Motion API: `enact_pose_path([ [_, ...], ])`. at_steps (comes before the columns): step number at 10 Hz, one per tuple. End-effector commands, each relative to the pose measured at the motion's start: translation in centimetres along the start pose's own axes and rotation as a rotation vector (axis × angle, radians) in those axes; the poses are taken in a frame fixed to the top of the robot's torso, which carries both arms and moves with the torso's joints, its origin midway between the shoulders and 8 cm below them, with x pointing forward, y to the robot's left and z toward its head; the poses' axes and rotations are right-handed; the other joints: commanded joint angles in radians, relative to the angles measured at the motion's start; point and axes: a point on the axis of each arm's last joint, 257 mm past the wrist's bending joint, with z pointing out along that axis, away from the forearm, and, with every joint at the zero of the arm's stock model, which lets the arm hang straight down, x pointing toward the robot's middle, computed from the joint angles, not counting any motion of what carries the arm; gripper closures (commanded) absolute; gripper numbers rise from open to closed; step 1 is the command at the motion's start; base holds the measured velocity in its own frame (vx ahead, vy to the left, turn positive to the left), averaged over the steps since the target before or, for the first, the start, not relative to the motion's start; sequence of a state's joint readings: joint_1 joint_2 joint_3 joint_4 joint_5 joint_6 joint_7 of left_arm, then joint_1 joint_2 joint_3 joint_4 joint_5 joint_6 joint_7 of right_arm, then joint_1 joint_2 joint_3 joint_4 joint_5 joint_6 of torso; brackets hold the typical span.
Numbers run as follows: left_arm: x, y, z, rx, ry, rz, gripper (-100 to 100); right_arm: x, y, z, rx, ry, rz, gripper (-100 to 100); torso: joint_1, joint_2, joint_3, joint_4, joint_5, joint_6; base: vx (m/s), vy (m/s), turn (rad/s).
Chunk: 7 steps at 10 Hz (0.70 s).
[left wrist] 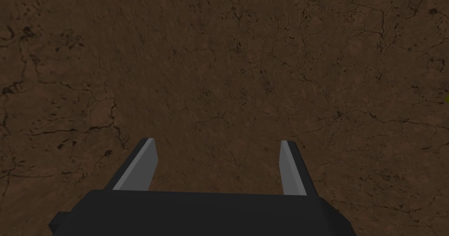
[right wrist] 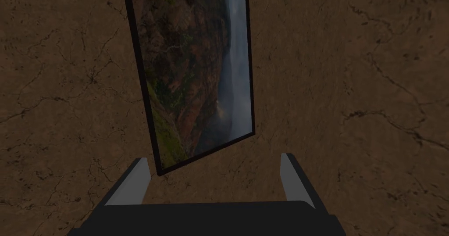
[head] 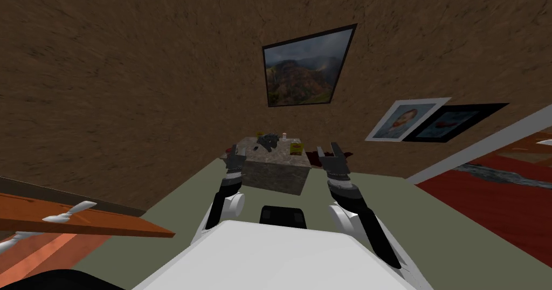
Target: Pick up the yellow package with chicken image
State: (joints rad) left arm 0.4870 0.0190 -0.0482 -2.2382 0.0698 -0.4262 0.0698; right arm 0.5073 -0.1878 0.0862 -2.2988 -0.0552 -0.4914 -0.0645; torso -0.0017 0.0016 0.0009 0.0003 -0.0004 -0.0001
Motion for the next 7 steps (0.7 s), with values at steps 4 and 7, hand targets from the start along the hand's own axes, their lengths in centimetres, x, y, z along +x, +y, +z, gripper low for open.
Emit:
enact_pose_path([
  [4, 0.0, 0.0, 0.0, 0.000, 0.000, 0.000, 0, 2.1, -1.7, -0.9, 0.046, 0.135, -0.058, -100, 0.000, 0.000, 0.000, 0.000, 0.000, 0.000, -0.023, -0.018, 0.080],
  [7, 0.0, 0.0, 0.0, 0.000, 0.000, 0.000, 0, 3.1, -2.6, -1.6, 0.071, 0.217, -0.095, -100, 0.000, 0.000, 0.000, 0.000, 0.000, 0.000, -0.025, -0.020, 0.073],
])
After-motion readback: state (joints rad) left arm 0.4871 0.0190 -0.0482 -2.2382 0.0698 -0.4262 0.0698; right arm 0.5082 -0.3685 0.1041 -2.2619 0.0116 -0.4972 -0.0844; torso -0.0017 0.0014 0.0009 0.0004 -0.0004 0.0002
